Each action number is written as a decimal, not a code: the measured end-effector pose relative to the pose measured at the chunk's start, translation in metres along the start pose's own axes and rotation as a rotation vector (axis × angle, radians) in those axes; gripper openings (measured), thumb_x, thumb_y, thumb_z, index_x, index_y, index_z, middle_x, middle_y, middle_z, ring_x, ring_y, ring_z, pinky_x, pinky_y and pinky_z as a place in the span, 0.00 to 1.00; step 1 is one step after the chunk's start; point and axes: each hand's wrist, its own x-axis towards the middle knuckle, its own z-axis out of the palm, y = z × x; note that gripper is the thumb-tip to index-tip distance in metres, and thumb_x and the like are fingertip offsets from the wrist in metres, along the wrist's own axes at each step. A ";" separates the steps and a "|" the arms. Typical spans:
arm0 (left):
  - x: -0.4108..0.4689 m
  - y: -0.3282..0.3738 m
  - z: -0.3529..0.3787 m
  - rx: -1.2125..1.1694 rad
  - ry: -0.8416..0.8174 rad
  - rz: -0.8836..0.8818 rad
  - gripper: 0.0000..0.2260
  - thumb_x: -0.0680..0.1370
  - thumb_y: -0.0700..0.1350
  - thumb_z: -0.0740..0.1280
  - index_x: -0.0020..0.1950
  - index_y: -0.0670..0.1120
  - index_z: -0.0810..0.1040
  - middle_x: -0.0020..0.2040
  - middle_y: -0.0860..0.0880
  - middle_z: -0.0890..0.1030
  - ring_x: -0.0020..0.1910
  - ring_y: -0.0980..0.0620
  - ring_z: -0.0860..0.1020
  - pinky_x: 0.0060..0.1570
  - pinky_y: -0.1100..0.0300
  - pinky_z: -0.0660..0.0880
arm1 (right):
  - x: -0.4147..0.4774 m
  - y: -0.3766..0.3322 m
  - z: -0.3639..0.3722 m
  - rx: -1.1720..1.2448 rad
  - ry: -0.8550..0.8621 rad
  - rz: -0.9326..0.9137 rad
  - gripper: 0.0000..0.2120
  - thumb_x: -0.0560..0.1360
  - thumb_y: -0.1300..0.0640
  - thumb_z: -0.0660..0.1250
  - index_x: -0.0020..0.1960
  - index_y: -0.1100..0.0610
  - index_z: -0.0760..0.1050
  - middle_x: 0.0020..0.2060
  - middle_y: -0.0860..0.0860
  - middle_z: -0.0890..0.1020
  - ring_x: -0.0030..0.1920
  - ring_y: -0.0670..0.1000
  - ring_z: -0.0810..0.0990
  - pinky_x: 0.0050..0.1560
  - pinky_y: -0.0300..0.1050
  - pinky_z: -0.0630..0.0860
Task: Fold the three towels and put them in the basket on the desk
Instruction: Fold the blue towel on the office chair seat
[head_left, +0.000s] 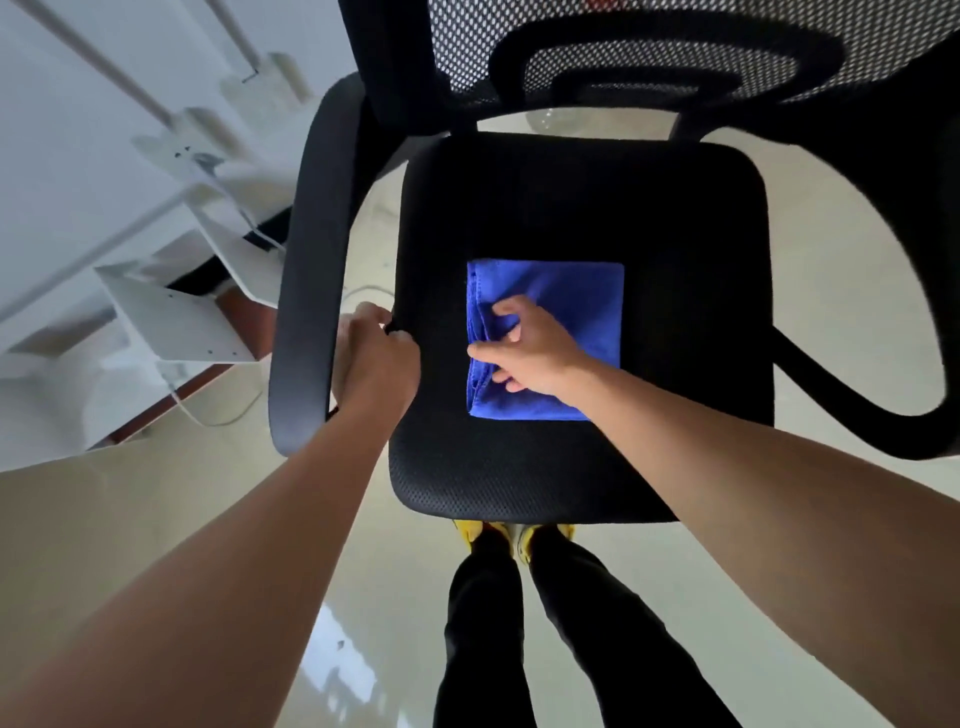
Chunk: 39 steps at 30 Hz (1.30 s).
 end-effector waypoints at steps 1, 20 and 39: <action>-0.004 -0.001 0.000 0.072 0.036 0.091 0.15 0.78 0.42 0.60 0.64 0.45 0.74 0.61 0.45 0.74 0.54 0.45 0.75 0.47 0.57 0.68 | 0.001 0.004 -0.008 0.108 0.034 0.006 0.23 0.74 0.53 0.72 0.66 0.52 0.68 0.49 0.54 0.82 0.41 0.53 0.85 0.42 0.48 0.83; -0.009 -0.008 0.042 0.858 -0.386 0.693 0.55 0.67 0.64 0.72 0.79 0.49 0.38 0.78 0.48 0.35 0.78 0.44 0.42 0.74 0.44 0.54 | -0.045 0.053 -0.043 0.625 0.195 0.214 0.04 0.78 0.60 0.67 0.49 0.59 0.80 0.42 0.55 0.84 0.41 0.50 0.84 0.42 0.42 0.82; -0.018 -0.001 0.040 0.918 -0.397 0.670 0.53 0.68 0.64 0.71 0.79 0.49 0.38 0.78 0.47 0.35 0.78 0.42 0.43 0.73 0.45 0.57 | -0.042 0.093 -0.009 -0.081 0.282 0.288 0.28 0.64 0.36 0.74 0.56 0.51 0.72 0.44 0.44 0.79 0.44 0.50 0.80 0.44 0.46 0.75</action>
